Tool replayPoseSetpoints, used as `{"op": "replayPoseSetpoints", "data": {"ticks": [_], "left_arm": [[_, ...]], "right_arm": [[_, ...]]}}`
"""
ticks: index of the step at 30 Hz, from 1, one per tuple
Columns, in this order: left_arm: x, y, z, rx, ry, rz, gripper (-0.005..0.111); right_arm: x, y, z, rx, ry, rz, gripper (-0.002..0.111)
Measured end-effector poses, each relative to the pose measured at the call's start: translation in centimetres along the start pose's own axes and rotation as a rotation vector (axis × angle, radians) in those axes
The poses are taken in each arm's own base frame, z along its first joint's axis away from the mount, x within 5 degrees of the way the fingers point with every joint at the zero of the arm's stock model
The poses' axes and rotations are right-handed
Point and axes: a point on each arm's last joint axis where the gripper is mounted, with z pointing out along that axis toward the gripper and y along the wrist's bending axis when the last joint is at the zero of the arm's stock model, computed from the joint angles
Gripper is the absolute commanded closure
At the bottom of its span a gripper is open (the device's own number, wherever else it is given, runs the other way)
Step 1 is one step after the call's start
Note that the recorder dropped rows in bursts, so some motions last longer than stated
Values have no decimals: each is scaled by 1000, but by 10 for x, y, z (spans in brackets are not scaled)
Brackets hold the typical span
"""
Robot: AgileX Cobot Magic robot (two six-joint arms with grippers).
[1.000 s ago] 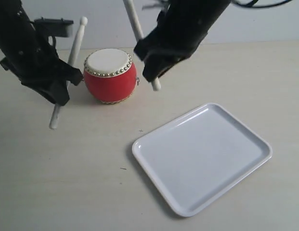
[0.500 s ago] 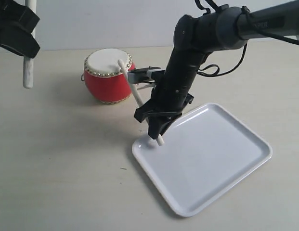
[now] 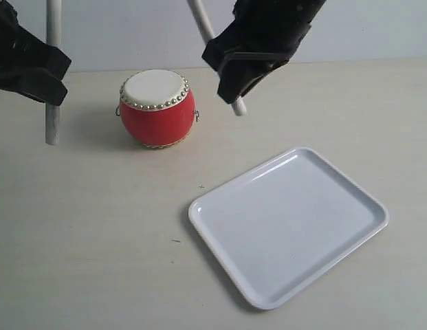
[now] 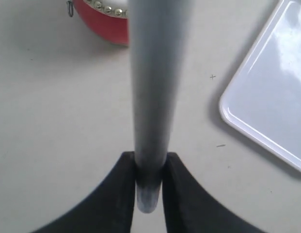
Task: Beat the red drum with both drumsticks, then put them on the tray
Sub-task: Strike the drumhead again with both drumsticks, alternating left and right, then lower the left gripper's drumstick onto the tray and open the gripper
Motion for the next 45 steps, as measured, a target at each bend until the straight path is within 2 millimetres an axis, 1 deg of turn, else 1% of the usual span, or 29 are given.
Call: {"op": "replayPoseSetpoints", "data": {"ticks": [1, 2, 3, 5, 7, 8, 10, 12, 13, 14, 15, 16, 17, 18, 19, 20, 21, 22, 23, 26, 28, 30, 38, 45], "left_arm": [[1, 0, 2, 1, -1, 0, 107], [2, 0, 5, 9, -4, 2, 107], [4, -2, 8, 30, -2, 16, 107], [6, -5, 10, 68, -5, 34, 107], [6, -9, 12, 106, -10, 68, 107], [5, -14, 14, 118, -11, 91, 107], [4, -26, 23, 137, 5, 132, 107], [0, -46, 48, 147, 34, 217, 107], [-2, -52, 55, 149, 49, 241, 107], [-8, -62, 73, 155, 86, 276, 107], [-13, -68, 82, 161, 98, 294, 107], [-25, -76, 95, 165, 110, 319, 107], [-32, -82, 106, 165, 130, 343, 107], [-43, -92, 123, 152, 173, 396, 107], [-48, -97, 132, 138, 201, 432, 107], [-55, -105, 154, 107, 264, 481, 107], [-61, -116, 171, 72, 308, 522, 107], [-62, -121, 180, 57, 333, 537, 107], [-62, -130, 196, 43, 371, 562, 107], [-61, -142, 215, 48, 398, 573, 107], [-59, -147, 223, 50, 407, 578, 107], [-58, -149, 226, 51, 411, 582, 107], [-58, -155, 229, 104, 394, 526, 107], [-50, -156, 242, 90, 444, 464, 107]], "right_arm": [[2, -1, -5, 34, 2, 4, 108], [5, -3, -16, 109, 7, 25, 108], [8, -6, -21, 167, 10, 46, 108], [11, -9, -26, 221, 19, 59, 108], [22, -10, -29, 256, 38, 69, 108], [32, -13, -30, 260, 56, 89, 108], [52, -27, -36, 272, 76, 151, 108], [81, -51, -52, 302, 52, 248, 108], [89, -56, -56, 305, 35, 273, 108], [98, -64, -62, 302, -15, 312, 108], [102, -69, -65, 303, -44, 335, 108], [106, -72, -68, 291, -98, 349, 108], [107, -73, -68, 284, -116, 351, 108], [107, -73, -67, 275, -151, 340, 108], [106, -73, -66, 269, -162, 332, 108], [106, -72, -64, 253, -178, 308, 108], [105, -71, -63, 245, -185, 283, 108], [104, -71, -63, 244, -190, 271, 108], [103, -72, -63, 247, -198, 256, 108], [102, -72, -64, 256, -211, 238, 108], [101, -73, -64, 261, -219, 228, 108], [101, -73, -64, 265, -228, 224, 108], [100, -74, -65, 270, -238, 220, 108], [99, -74, -65, 264, -245, 225, 108]]}}
